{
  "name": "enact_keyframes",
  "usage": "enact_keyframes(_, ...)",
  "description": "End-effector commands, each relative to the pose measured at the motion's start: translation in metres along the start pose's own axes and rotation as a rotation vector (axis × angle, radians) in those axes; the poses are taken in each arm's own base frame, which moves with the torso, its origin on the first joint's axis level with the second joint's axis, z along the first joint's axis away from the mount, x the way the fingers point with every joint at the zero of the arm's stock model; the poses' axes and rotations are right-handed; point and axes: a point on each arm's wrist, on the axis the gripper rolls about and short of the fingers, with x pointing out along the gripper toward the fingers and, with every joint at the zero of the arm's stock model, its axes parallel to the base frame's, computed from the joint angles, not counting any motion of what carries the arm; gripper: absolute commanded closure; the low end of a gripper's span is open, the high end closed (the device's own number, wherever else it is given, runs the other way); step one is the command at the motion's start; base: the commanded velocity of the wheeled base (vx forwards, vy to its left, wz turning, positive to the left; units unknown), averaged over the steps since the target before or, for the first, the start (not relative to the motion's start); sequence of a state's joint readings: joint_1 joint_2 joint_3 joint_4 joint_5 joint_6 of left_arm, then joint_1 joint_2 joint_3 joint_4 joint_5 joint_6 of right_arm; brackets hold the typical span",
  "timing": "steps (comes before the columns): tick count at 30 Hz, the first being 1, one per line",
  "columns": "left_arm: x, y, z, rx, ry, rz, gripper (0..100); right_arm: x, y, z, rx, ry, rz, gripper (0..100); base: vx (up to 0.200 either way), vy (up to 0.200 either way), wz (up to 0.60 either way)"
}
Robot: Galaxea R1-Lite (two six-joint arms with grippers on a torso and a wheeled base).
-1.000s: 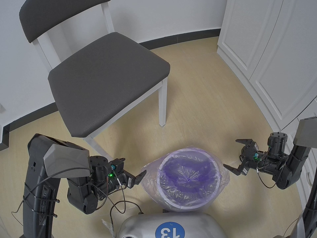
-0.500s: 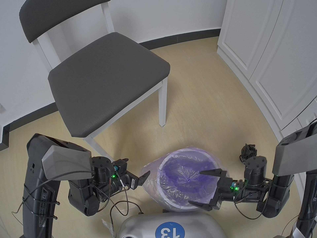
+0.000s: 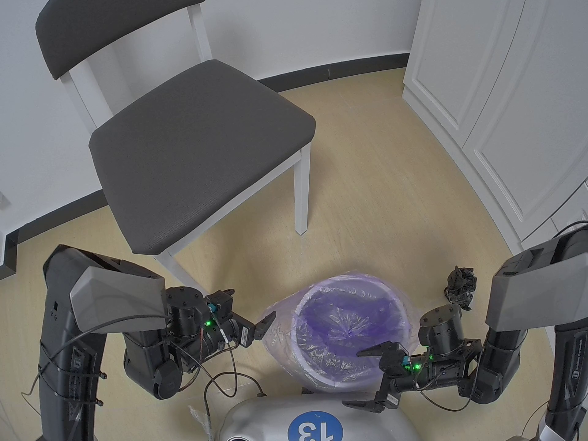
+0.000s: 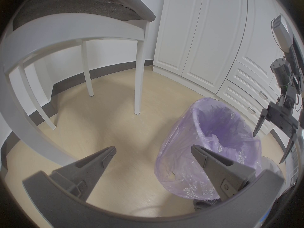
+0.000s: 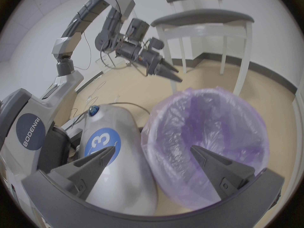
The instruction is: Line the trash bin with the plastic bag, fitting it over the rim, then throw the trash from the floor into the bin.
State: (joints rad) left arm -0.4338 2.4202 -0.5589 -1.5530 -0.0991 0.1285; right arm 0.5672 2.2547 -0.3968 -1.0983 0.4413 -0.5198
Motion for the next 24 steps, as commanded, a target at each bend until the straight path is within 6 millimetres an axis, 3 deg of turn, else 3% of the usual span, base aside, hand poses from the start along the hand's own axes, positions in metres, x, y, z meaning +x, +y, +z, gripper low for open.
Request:
enact_keyframes(1,-0.008,0.0,0.012,0.005,-0.037,0.002,0,-0.003,-0.021,0.036,-0.084,0.003,-0.003,0,0.0,0.0,0.0)
enact_keyframes(11,-0.016,0.0,0.011,0.0,-0.018,0.006,0,0.003,-0.032,0.037,-0.086,0.049,0.012,0,0.0,0.0,0.0)
enact_keyframes(24,-0.017,0.0,0.011,0.002,-0.016,0.006,0,-0.006,-0.032,0.018,-0.123,0.119,0.033,0,0.0,0.0,0.0)
